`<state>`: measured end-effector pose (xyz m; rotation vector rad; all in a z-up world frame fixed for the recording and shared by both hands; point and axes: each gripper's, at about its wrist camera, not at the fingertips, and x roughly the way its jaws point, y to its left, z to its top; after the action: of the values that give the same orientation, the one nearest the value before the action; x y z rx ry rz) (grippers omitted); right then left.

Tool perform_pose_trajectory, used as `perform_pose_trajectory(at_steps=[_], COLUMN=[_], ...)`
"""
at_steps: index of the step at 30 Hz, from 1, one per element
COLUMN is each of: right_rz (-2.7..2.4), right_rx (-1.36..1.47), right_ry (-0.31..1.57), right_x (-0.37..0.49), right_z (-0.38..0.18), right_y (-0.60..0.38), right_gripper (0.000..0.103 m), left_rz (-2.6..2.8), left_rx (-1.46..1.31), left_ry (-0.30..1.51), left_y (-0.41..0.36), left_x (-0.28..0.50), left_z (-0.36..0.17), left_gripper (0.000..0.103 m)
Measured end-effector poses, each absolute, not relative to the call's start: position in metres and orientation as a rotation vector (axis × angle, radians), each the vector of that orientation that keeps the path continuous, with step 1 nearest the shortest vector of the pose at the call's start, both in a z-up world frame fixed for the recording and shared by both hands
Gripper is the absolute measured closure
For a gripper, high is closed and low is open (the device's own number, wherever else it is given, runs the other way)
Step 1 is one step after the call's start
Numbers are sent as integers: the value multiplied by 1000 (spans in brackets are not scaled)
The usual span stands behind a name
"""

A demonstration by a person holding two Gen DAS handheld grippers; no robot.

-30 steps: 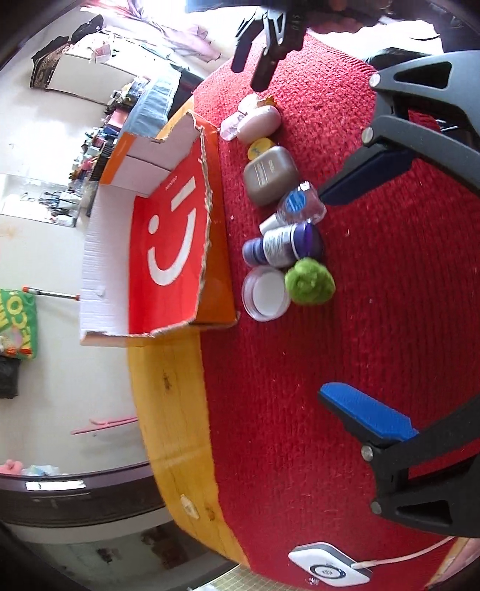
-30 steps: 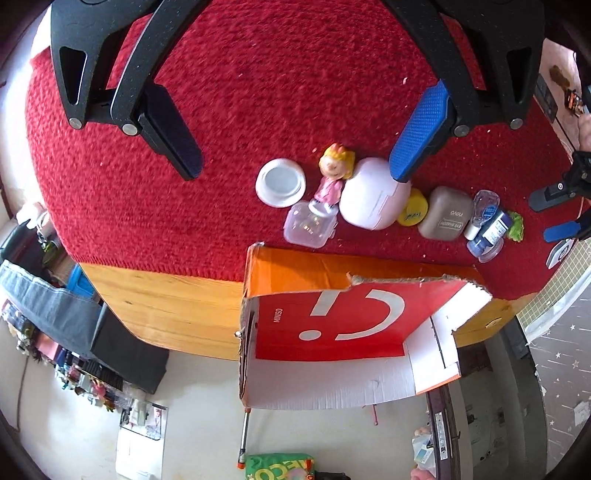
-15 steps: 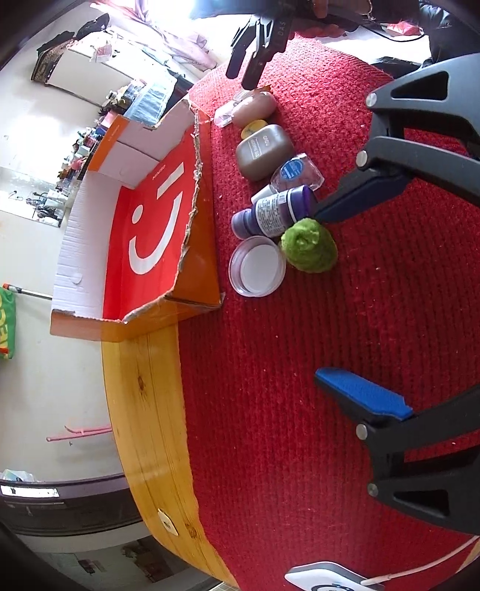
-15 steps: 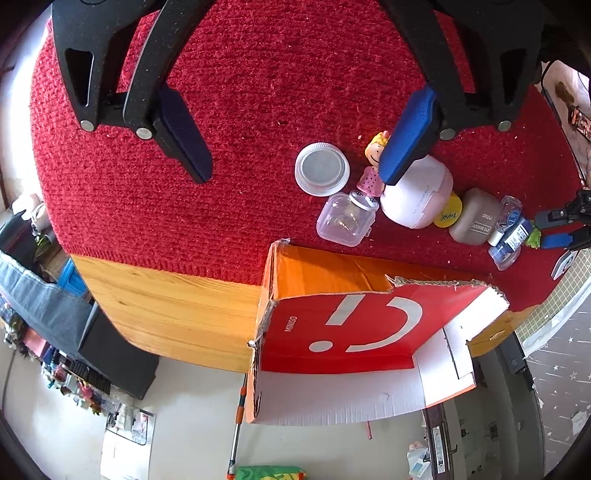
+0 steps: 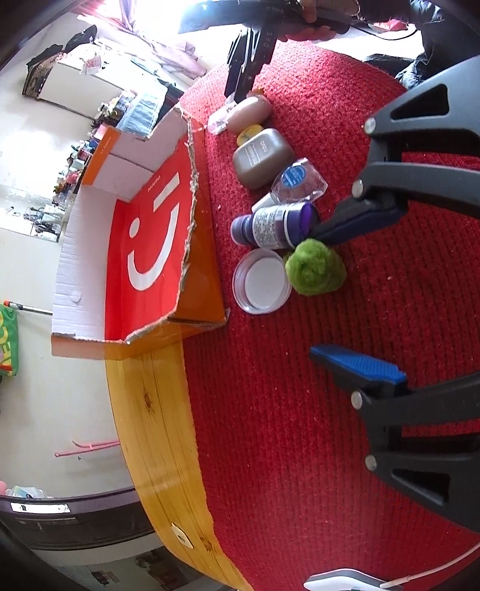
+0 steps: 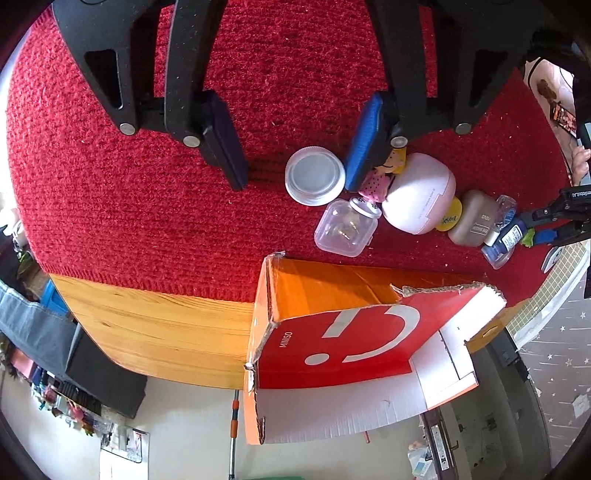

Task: Organize objects
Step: 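Grasp the green fuzzy ball with the left tool while the right tool grasps the white bottle cap, then carry the green ball and white cap over the box with both tools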

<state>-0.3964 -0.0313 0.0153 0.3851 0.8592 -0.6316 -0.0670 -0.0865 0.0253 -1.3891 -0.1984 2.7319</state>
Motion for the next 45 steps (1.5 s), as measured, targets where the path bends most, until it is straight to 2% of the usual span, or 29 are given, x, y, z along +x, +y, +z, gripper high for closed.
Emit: perform_pose_trajectory(at_steps=[2, 5, 17, 27, 36, 45], right_rz=[-627, -609, -569, -543, -512, -439], right_rx=[367, 339, 278, 267, 228, 197], right_ry=[858, 854, 766, 754, 740, 890], right_x=[-395, -393, -393, -391, -368, -318], right_z=[15, 14, 42, 49, 87, 77], right_y=[-29, -25, -11, -6, -27, -65], right_gripper=[57, 71, 72, 72, 72, 72], left_rz=[2716, 2693, 2790, 2809, 2778, 2664], left_rx=[-1375, -1341, -1185, -1168, -1212, -1403], left_ry=[-214, -259, -252, -255, -155, -19], left_y=[-85, -85, -79, -74, -71, -71], left_x=[-67, -66, -51, -53, -106, -166], left_z=[26, 26, 63, 78, 107, 87], left_gripper=[58, 79, 79, 79, 79, 79])
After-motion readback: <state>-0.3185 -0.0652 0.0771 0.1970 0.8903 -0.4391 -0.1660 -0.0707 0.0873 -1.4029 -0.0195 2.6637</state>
